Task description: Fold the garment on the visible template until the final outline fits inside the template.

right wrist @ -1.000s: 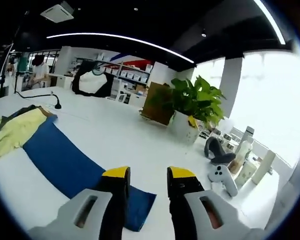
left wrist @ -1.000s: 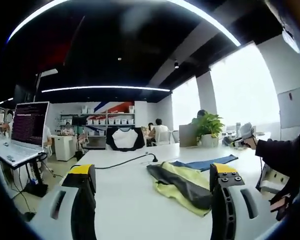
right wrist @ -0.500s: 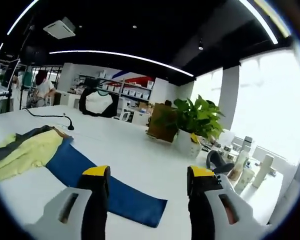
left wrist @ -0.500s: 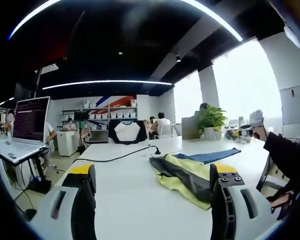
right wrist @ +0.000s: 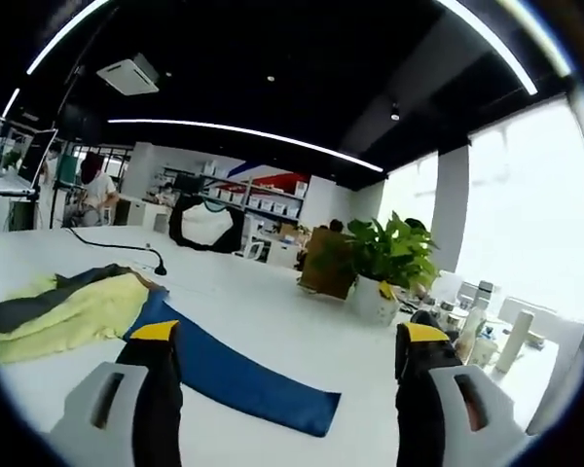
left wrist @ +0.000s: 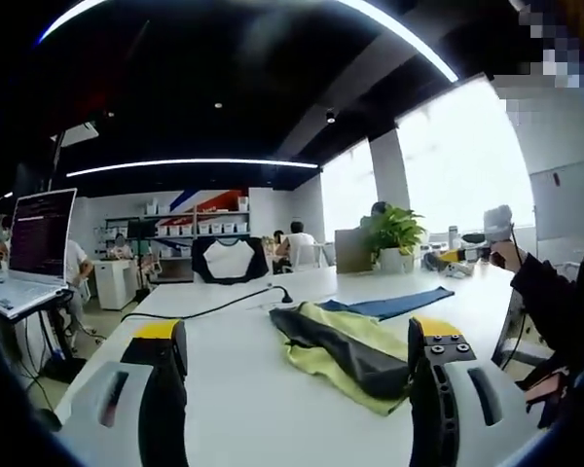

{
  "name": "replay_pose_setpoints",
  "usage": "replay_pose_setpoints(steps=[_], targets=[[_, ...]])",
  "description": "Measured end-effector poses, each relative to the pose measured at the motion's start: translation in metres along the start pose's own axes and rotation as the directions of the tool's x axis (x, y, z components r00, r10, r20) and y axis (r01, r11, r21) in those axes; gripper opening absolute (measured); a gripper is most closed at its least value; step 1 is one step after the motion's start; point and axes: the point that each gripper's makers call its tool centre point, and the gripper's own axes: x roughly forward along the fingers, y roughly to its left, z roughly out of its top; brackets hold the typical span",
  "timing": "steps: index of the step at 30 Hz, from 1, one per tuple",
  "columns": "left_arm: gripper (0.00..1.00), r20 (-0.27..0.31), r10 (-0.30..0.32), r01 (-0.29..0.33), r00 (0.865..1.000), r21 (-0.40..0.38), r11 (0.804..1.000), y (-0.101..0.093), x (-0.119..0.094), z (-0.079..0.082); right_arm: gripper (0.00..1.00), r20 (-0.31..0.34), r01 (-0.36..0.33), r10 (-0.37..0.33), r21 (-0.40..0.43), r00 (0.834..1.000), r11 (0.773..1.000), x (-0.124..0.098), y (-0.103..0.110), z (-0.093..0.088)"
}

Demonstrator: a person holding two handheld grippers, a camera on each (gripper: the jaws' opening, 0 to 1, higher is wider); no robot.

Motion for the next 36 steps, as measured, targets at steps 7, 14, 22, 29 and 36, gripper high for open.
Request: replay_pose_setpoints(steps=[7,14,22,29,36], targets=[[0.97,-0.029,-0.018,0.019,0.999,0.031,0.999,-0.011,0.008,-0.01,0.99,0.034,-0.005,0.005,-0.003,0.999,1.0,-0.016,0.006,-0.005],[0.97,-0.031,-0.079,0.08,0.996,0.035,0.996,-0.036,0.02,-0.017,0.99,0.023,0.011,-0.01,-0.019,1.0,1.0,-0.032,0.004,-0.019],[0.98,-0.051,-0.157,0.159,0.986,0.049,0.986,-0.073,0.037,-0.03,0.99,-0.004,-0.005,0.005,-0.041,1.0,0.999,-0.042,0.005,-0.036],[0.97,-0.06,-0.199,0.202,0.978,0.05,0.978,-0.095,0.048,-0.038,0.99,-0.002,-0.014,0.014,-0.025,1.0,1.0,-0.052,0.005,-0.04],[0.96,-0.079,-0.198,0.203,0.977,0.063,0.977,-0.106,0.062,-0.046,0.99,0.025,0.003,-0.002,-0.019,1.0,1.0,-0.066,0.003,-0.033]])
